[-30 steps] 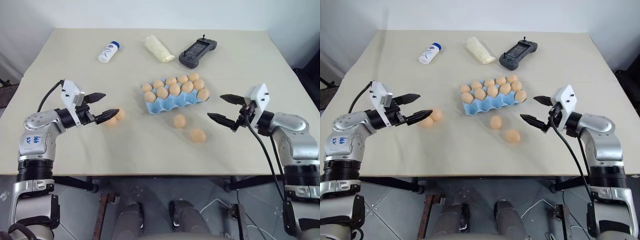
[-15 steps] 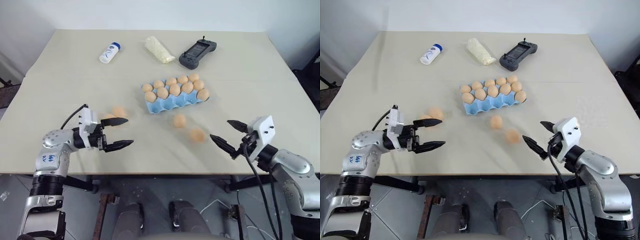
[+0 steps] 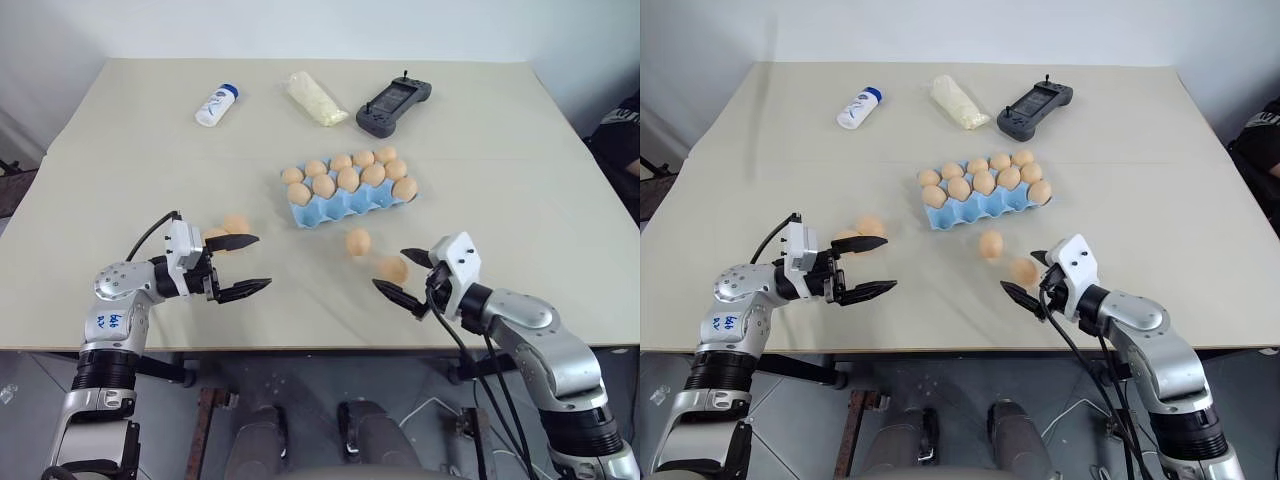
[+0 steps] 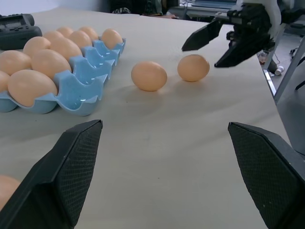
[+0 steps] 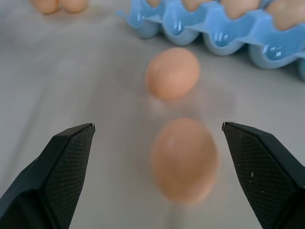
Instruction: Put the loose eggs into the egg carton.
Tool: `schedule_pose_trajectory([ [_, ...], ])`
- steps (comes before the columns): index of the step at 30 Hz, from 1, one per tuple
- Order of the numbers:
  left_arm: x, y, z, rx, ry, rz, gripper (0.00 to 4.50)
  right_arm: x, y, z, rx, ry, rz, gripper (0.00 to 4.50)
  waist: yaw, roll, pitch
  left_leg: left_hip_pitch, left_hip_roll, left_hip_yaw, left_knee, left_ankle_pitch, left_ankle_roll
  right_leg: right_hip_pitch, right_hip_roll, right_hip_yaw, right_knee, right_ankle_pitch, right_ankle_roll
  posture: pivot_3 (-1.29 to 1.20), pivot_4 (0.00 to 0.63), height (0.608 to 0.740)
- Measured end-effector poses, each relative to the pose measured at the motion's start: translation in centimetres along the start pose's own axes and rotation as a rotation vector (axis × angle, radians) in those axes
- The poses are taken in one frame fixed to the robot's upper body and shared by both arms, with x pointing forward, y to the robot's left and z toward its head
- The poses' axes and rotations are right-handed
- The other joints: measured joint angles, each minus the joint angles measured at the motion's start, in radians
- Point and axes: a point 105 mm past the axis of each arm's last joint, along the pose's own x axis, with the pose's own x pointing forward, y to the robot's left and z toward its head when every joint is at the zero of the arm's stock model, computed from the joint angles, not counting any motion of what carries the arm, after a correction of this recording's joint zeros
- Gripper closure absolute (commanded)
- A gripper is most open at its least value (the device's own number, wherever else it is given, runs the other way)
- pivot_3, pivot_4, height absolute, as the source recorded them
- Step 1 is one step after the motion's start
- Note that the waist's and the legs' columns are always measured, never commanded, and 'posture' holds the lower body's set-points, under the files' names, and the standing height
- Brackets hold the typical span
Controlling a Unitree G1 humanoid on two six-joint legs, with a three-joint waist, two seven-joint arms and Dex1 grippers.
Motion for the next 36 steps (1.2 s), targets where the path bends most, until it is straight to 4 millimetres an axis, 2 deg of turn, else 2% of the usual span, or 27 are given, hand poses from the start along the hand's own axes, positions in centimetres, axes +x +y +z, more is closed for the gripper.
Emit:
schedule_pose_trajectory([
  [7, 0.2, -0.1, 0.0, 0.000, -0.008, -0.003, 0.01, 1.0, -1.8, -2.1, -0.055, 0.082, -0.058, 0.00, 0.000, 0.000, 0.000, 0.000, 0.000, 0.000, 0.000, 0.000, 0.000, 0.000, 0.000, 0.000, 0.000, 0.000, 0.000, 0.00, 0.150, 0.740],
  [10, 0.3, 0.0, 0.2, 0.005, -0.014, -0.005, 0.00, 1.3, -2.2, -2.1, -0.071, 0.070, -0.065, 0.61, 0.000, 0.000, 0.000, 0.000, 0.000, 0.000, 0.000, 0.000, 0.000, 0.000, 0.000, 0.000, 0.000, 0.000, 0.000, 0.00, 0.150, 0.740],
  [16, 0.4, 0.1, 0.4, 0.014, -0.018, -0.006, 0.00, 1.5, -2.2, -2.0, -0.059, 0.042, -0.064, 2.72, -0.001, 0.000, 0.000, 0.000, 0.000, 0.000, 0.000, 0.000, 0.000, 0.000, 0.000, 0.000, 0.001, 0.000, 0.000, 0.00, 0.150, 0.740],
  [18, 0.4, 0.1, 0.4, 0.016, -0.019, -0.005, 0.00, 1.4, -2.3, -1.9, -0.053, 0.034, -0.065, 3.02, -0.001, 0.000, 0.000, 0.000, 0.000, 0.000, 0.000, 0.000, 0.000, 0.000, 0.000, 0.000, 0.001, 0.000, 0.000, 0.00, 0.150, 0.740],
  [21, 0.5, 0.1, 0.4, 0.018, -0.021, -0.004, 0.00, 1.3, -2.7, -1.0, -0.035, -0.001, -0.077, 3.07, -0.002, 0.000, 0.000, 0.000, 0.000, 0.000, 0.000, 0.000, 0.000, 0.000, 0.000, 0.000, 0.001, 0.000, 0.000, 0.00, 0.150, 0.740],
  [23, 0.5, 0.2, 0.5, 0.021, -0.025, -0.004, 0.00, 1.4, -3.4, 0.6, -0.034, -0.047, -0.093, 3.07, -0.004, 0.000, 0.000, 0.000, 0.000, 0.000, 0.000, 0.000, 0.000, 0.000, 0.000, 0.000, 0.002, 0.000, 0.000, 0.00, 0.150, 0.740],
  [27, 1.0, 0.3, 0.9, 0.027, -0.045, -0.002, 0.00, 2.7, -5.5, 7.1, -0.072, -0.208, -0.152, 3.07, -0.007, 0.000, 0.000, 0.001, 0.000, 0.000, 0.001, 0.001, 0.000, -0.001, 0.000, 0.000, 0.004, 0.000, 0.000, 0.00, 0.150, 0.740],
  [29, 1.2, 0.4, 0.9, 0.022, -0.051, 0.007, 0.00, 3.6, -6.2, 9.1, -0.076, -0.243, -0.167, 3.07, -0.005, 0.000, 0.000, 0.001, 0.000, 0.000, 0.000, 0.001, 0.000, -0.001, 0.000, -0.001, 0.003, 0.000, 0.000, 0.00, 0.150, 0.740],
  [31, 1.2, 0.5, 0.9, 0.017, -0.053, 0.018, 0.00, 5.5, -7.2, 9.5, -0.056, -0.228, -0.200, 3.07, -0.007, 0.000, 0.000, 0.000, 0.000, 0.000, 0.000, 0.001, 0.000, -0.001, 0.000, 0.000, 0.002, 0.000, 0.000, 0.00, 0.150, 0.740],
  [36, 1.5, 0.7, 1.1, 0.018, -0.062, 0.032, 0.00, 9.1, -8.5, 7.5, -0.045, -0.129, -0.259, 3.07, -0.006, 0.000, 0.000, -0.003, 0.000, 0.001, -0.001, 0.000, 0.000, -0.004, 0.000, 0.000, 0.002, 0.000, 0.000, 0.00, 0.150, 0.740],
])
